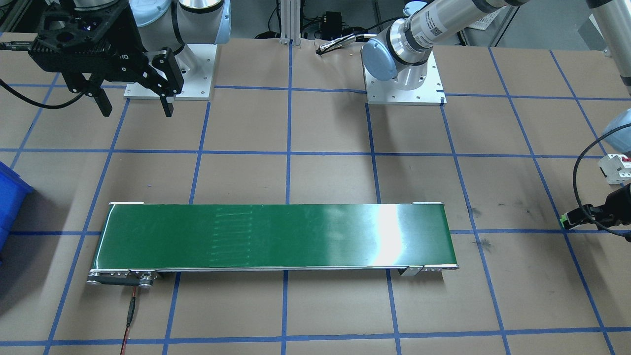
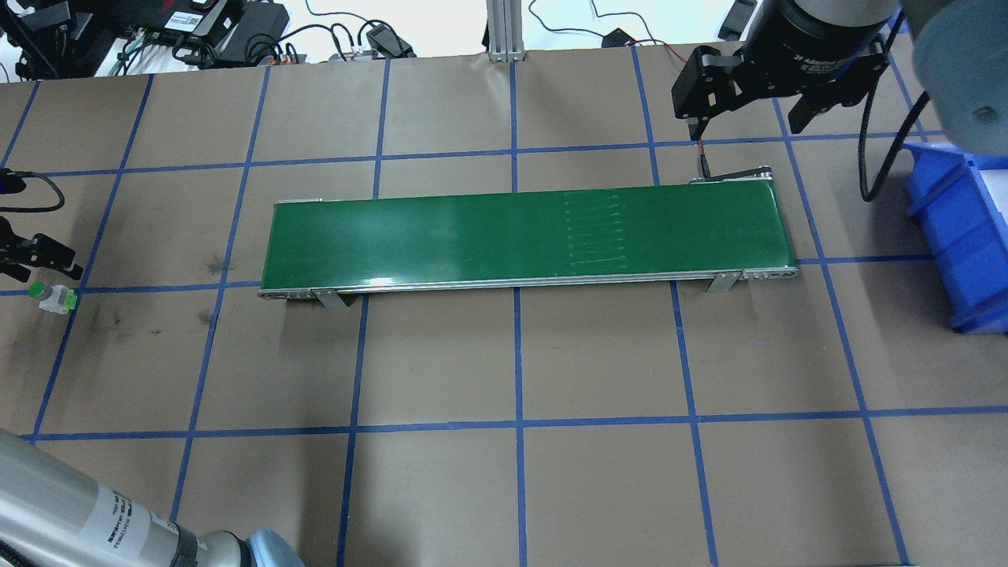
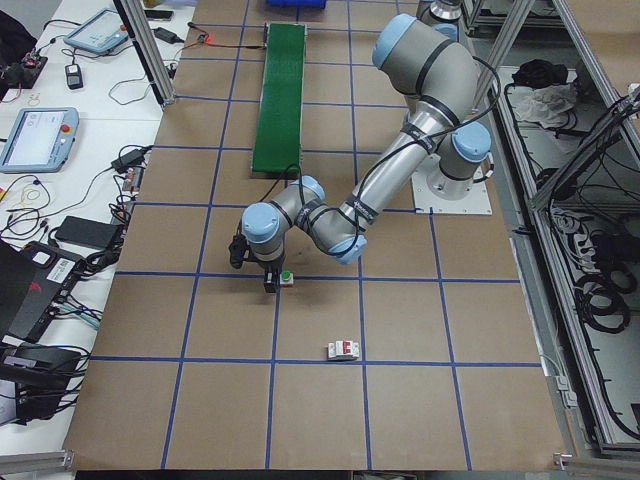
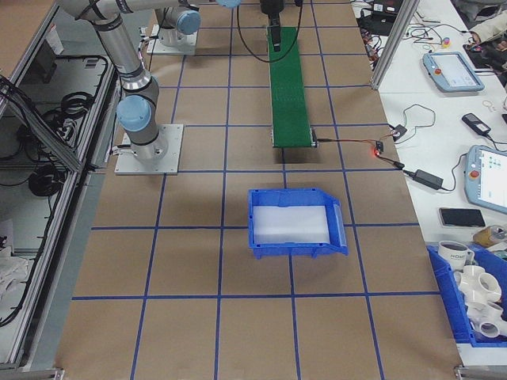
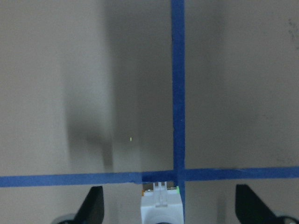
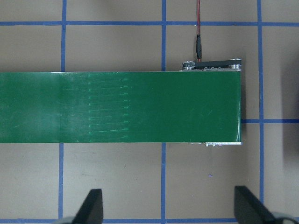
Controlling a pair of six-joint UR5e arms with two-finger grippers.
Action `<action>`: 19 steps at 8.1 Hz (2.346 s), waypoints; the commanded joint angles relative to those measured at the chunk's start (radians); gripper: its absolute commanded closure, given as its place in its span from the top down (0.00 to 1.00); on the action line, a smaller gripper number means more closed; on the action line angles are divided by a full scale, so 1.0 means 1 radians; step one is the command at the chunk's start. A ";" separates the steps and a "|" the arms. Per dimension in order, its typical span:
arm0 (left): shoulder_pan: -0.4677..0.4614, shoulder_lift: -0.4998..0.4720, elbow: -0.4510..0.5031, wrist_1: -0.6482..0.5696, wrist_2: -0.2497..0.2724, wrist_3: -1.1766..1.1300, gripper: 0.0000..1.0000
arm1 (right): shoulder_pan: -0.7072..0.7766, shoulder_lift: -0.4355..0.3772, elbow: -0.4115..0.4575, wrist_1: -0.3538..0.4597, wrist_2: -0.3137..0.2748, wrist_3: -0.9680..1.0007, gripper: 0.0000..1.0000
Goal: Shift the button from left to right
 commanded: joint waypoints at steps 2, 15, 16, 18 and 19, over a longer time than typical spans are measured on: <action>0.004 -0.019 -0.048 0.038 0.033 0.001 1.00 | 0.000 0.001 0.004 -0.007 0.009 0.002 1.00; 0.008 0.148 -0.068 -0.064 0.015 -0.472 0.00 | 0.001 0.001 0.007 -0.001 0.009 0.002 1.00; -0.024 0.169 -0.071 -0.097 -0.046 -0.610 0.00 | 0.002 0.001 0.007 0.000 0.009 0.002 1.00; -0.161 0.209 -0.077 -0.099 -0.069 -0.878 0.00 | 0.000 0.001 0.007 -0.001 0.009 0.002 1.00; -0.243 0.234 -0.077 -0.102 -0.068 -1.051 0.00 | 0.001 0.001 0.007 -0.003 0.009 0.002 1.00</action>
